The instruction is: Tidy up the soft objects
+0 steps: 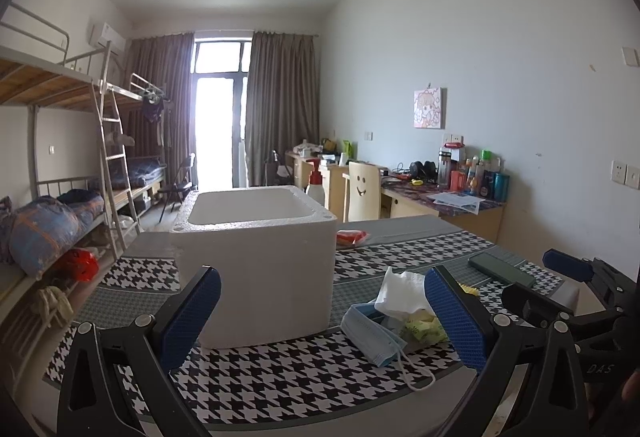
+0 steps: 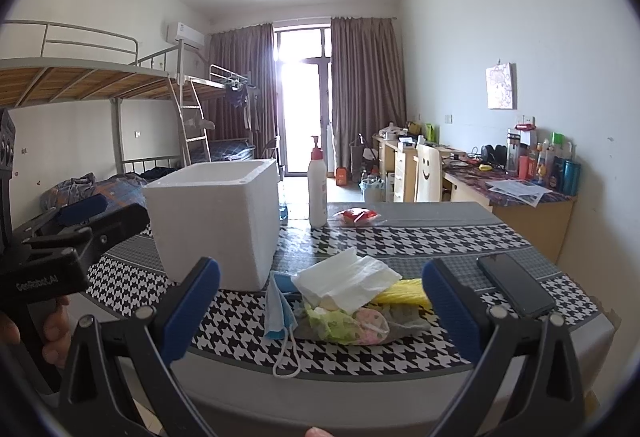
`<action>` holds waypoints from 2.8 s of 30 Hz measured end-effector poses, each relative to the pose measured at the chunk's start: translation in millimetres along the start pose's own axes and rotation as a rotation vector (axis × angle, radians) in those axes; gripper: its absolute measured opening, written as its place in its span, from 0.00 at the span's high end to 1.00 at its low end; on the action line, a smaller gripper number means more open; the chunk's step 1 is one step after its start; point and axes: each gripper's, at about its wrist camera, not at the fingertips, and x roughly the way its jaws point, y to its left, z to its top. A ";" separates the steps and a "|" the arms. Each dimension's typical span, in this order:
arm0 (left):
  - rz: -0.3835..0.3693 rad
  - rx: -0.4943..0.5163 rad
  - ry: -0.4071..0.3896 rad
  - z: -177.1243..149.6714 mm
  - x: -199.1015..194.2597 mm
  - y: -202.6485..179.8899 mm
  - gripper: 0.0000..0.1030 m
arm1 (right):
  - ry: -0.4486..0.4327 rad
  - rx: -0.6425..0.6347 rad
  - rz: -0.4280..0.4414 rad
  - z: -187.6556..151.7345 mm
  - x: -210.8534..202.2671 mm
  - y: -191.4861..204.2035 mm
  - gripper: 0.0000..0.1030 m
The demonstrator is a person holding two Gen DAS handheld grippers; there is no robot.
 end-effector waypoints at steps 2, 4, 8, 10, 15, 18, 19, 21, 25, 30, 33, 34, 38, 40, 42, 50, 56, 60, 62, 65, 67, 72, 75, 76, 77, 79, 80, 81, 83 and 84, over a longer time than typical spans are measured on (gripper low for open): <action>0.008 0.006 -0.002 0.1 -0.9 0.0 0.01 | 0.000 -0.001 0.002 -0.1 0.2 0.0 0.01; 0.011 0.011 0.000 0.7 -0.8 -1.0 0.01 | -0.001 -0.003 0.002 -0.5 0.2 0.2 0.01; 0.010 0.008 0.006 0.8 -0.5 0.6 0.01 | 0.002 -0.004 0.001 -0.6 -0.1 0.1 0.01; 0.009 0.006 0.009 0.9 0.6 1.4 0.01 | 0.002 0.000 0.002 -0.8 -0.5 -0.8 0.01; 0.005 0.009 0.016 0.3 1.7 0.4 0.01 | 0.004 0.002 0.001 -0.3 -0.4 -0.3 0.01; 0.007 0.006 0.013 -0.4 1.2 0.5 0.01 | 0.004 0.001 -0.001 -0.5 -0.3 -0.4 0.01; 0.006 0.007 0.013 -0.4 1.2 0.7 0.01 | 0.004 0.001 0.001 -0.7 -0.3 -0.5 0.01; 0.007 0.006 0.013 -0.4 1.1 1.1 0.01 | 0.008 0.000 0.001 -0.9 0.9 -0.2 0.01; 0.009 0.005 0.013 -1.4 1.2 1.9 0.01 | 0.012 -0.001 -0.001 -0.9 1.9 -0.7 0.01; 0.008 0.006 0.022 -2.1 4.0 1.2 0.01 | 0.013 -0.002 -0.002 -1.2 2.6 -0.9 0.01; 0.000 0.012 0.027 -1.9 6.2 0.0 0.01 | 0.018 -0.001 -0.004 -1.4 4.7 -1.4 0.01; -0.001 0.012 0.030 -1.4 7.4 -0.4 0.01 | 0.020 -0.001 -0.005 -1.4 5.4 -1.6 0.01; -0.006 0.008 0.054 -2.0 15.6 -0.6 0.01 | 0.025 0.000 -0.009 -1.9 8.9 -2.9 0.01; -0.014 0.001 0.064 -2.3 19.7 -0.5 0.01 | 0.028 0.003 -0.013 -2.5 10.5 -5.1 0.01; -0.019 -0.002 0.074 -2.6 24.6 -1.2 0.01 | 0.032 0.005 -0.020 -3.2 12.6 -7.5 0.01; -0.042 -0.007 0.119 -6.0 43.5 -7.2 0.01 | 0.056 0.016 -0.038 -6.4 22.9 -17.7 0.01; -0.053 -0.011 0.164 -9.7 60.5 -11.5 0.01 | 0.089 0.028 -0.054 -11.9 34.3 -25.8 0.01; -0.049 -0.008 0.191 -12.3 70.3 -13.8 0.01 | 0.105 0.033 -0.054 -14.1 40.0 -30.4 0.01; -0.048 -0.006 0.205 -13.9 75.4 -15.2 0.01 | 0.112 0.035 -0.052 -15.3 43.5 -32.2 0.01; -0.058 -0.007 0.235 -17.1 83.5 -16.9 0.01 | 0.123 0.038 -0.055 -17.6 47.9 -34.2 0.01; -0.055 -0.006 0.254 -19.3 89.1 -17.8 0.01 | 0.132 0.041 -0.053 -18.6 51.1 -36.4 0.01; -0.046 -0.013 0.296 -23.5 103.2 -19.2 0.01 | 0.148 0.043 -0.053 -20.5 57.2 -40.7 0.01; -0.040 -0.012 0.316 -26.1 110.8 -21.0 0.01 | 0.158 0.045 -0.057 -21.1 61.4 -44.0 0.01; -0.040 -0.012 0.323 -27.2 113.3 -21.2 0.01 | 0.162 0.048 -0.057 -21.5 63.0 -45.2 0.01; -0.038 -0.013 0.330 -28.4 116.1 -21.7 0.01 | 0.168 0.052 -0.057 -21.5 65.5 -46.5 0.01; -0.031 -0.010 0.346 -30.3 121.3 -21.8 0.01 | 0.175 0.052 -0.058 -22.7 68.1 -47.6 0.01; -0.019 -0.004 0.357 -31.6 124.7 -22.3 0.01 | 0.177 0.053 -0.058 -23.0 68.8 -47.8 0.01; -0.014 -0.003 0.366 -32.9 127.3 -22.3 0.01 | 0.181 0.055 -0.057 -23.6 70.4 -48.9 0.01; -0.015 -0.017 0.383 -36.2 132.1 -21.2 0.01 | 0.189 0.059 -0.052 -24.9 73.3 -50.7 0.01; -0.018 -0.021 0.392 -37.5 134.2 -21.3 0.01 | 0.194 0.060 -0.049 -25.5 74.8 -51.0 0.01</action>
